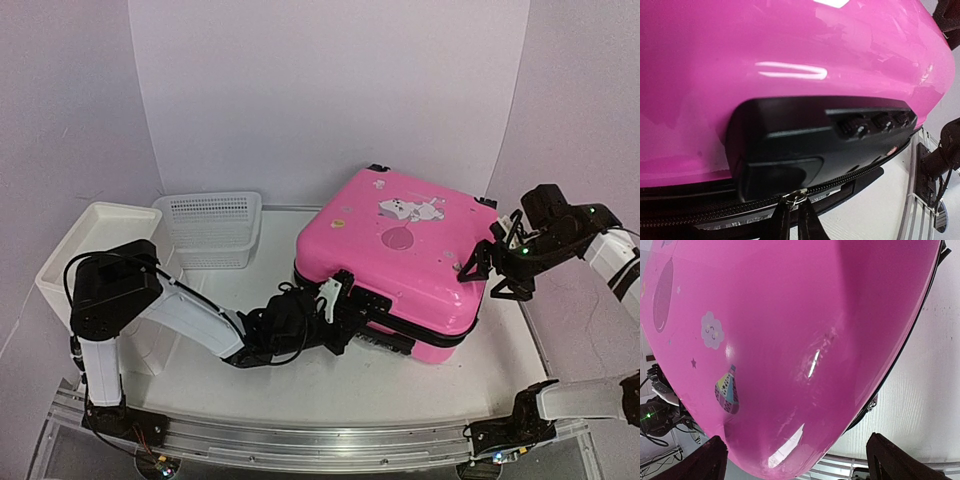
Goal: Open, take out, and arrange the luggage
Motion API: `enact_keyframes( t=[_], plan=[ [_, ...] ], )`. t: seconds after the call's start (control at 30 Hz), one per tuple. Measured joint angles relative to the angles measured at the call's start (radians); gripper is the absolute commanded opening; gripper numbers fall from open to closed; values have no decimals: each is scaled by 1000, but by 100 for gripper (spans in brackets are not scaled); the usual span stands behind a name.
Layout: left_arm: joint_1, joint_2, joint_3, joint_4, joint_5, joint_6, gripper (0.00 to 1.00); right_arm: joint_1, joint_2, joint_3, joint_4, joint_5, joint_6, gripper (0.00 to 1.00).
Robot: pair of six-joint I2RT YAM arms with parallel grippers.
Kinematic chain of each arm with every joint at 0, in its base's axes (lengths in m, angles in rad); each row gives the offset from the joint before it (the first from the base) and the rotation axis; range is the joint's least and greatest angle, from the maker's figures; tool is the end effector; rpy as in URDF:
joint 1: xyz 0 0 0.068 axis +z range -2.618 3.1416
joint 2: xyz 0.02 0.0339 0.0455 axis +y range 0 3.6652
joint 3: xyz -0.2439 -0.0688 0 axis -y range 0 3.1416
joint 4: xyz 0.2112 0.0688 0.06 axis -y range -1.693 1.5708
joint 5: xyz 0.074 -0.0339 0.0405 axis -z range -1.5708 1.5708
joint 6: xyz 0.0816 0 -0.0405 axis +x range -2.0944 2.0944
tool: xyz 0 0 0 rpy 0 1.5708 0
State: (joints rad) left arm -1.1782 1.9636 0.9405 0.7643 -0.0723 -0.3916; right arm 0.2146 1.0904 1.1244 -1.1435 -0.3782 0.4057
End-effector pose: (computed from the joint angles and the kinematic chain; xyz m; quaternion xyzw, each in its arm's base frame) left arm 0.1680 -0.3902 0.1500 0.2831 0.7399 -0.4105 0.4515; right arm 0.1724 0.0684 0.2628 0.0484 0.9559 0.2428 0.1580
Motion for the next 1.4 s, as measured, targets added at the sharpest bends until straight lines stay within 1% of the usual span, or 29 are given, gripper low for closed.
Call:
enact_keyframes(
  t=[0.1, 0.3, 0.37, 0.4, 0.43, 0.53, 0.57, 0.67, 0.77, 0.87, 1.0, 1.03, 1.2, 1.37, 1.4],
  plan=[
    [-5, -7, 16, -54, -44, -5, 0, 0, -5, -1, 0, 0, 3, 98],
    [-8, -27, 19, -111, -77, -10, 1, 0, -15, -2, -1, 0, 4, 98],
    [-6, -39, 19, -134, -80, -10, 9, 0, -16, -2, -1, 1, 4, 98],
    [-3, -45, 19, -142, -78, -10, 16, 0, -16, -2, -1, 1, 4, 98],
    [0, -51, 19, -148, -71, -9, 26, 0, -16, -2, -1, 0, 4, 98],
    [5, -75, 12, -164, -39, -10, 44, 0, -16, -2, -1, 0, 4, 98],
    [6, -85, 7, -163, -31, -18, 48, 0, -16, -2, -1, 0, 4, 98],
    [13, -109, -3, -164, -15, -32, 53, 0, -16, -2, -1, 0, 3, 98],
    [16, -119, -6, -178, -18, -37, 53, 0, -16, -2, -2, 0, 3, 98],
    [16, -119, -6, -201, -26, -37, 51, 0, -16, -2, -2, 0, 3, 98],
    [17, -114, 12, -255, -45, -30, 45, 0, -16, -2, -3, 0, 3, 98],
    [16, -111, 21, -264, -50, -30, 44, 0, -16, -2, -3, 0, 3, 98],
    [4, -103, 53, -315, -80, -14, 50, 0, -16, -2, -3, 0, 4, 98],
    [-30, -92, 76, -343, -155, 12, 47, 0, -16, -2, -4, 0, 4, 98],
    [-37, -88, 83, -354, -177, 17, 45, 0, -16, -2, -4, -1, 4, 98]
  ],
)
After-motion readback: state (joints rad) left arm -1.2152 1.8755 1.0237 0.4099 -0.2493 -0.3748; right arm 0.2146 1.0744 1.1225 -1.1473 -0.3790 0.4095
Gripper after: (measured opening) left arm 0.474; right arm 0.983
